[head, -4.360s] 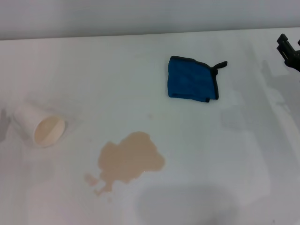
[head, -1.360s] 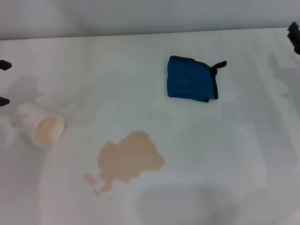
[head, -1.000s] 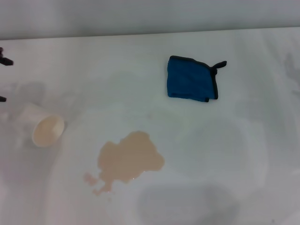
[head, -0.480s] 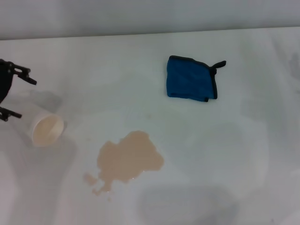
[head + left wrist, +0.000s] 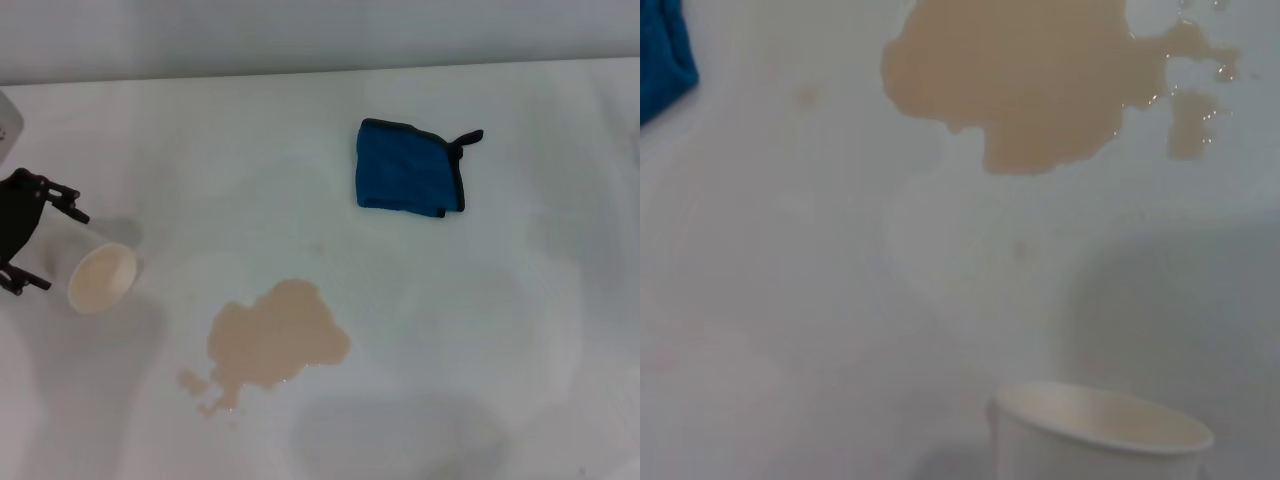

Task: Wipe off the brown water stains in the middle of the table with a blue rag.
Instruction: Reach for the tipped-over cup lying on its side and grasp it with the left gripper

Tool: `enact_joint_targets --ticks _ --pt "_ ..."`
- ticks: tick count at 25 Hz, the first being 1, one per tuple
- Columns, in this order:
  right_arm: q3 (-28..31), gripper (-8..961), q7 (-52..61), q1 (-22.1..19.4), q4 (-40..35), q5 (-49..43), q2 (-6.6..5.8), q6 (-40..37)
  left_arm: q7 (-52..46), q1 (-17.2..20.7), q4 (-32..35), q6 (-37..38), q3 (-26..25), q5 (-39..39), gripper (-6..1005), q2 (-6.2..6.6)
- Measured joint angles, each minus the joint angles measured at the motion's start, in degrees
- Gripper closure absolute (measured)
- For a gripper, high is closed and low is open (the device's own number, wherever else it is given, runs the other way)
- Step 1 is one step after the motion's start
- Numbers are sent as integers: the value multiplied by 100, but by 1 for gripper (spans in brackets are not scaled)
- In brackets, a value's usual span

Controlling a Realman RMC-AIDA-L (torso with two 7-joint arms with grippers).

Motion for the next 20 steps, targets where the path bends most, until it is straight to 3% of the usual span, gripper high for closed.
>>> enact_joint_targets --ticks 20 --pt "-62 289 9 -4 37 -11 18 3 -445 375 839 -783 -10 -13 137 -22"
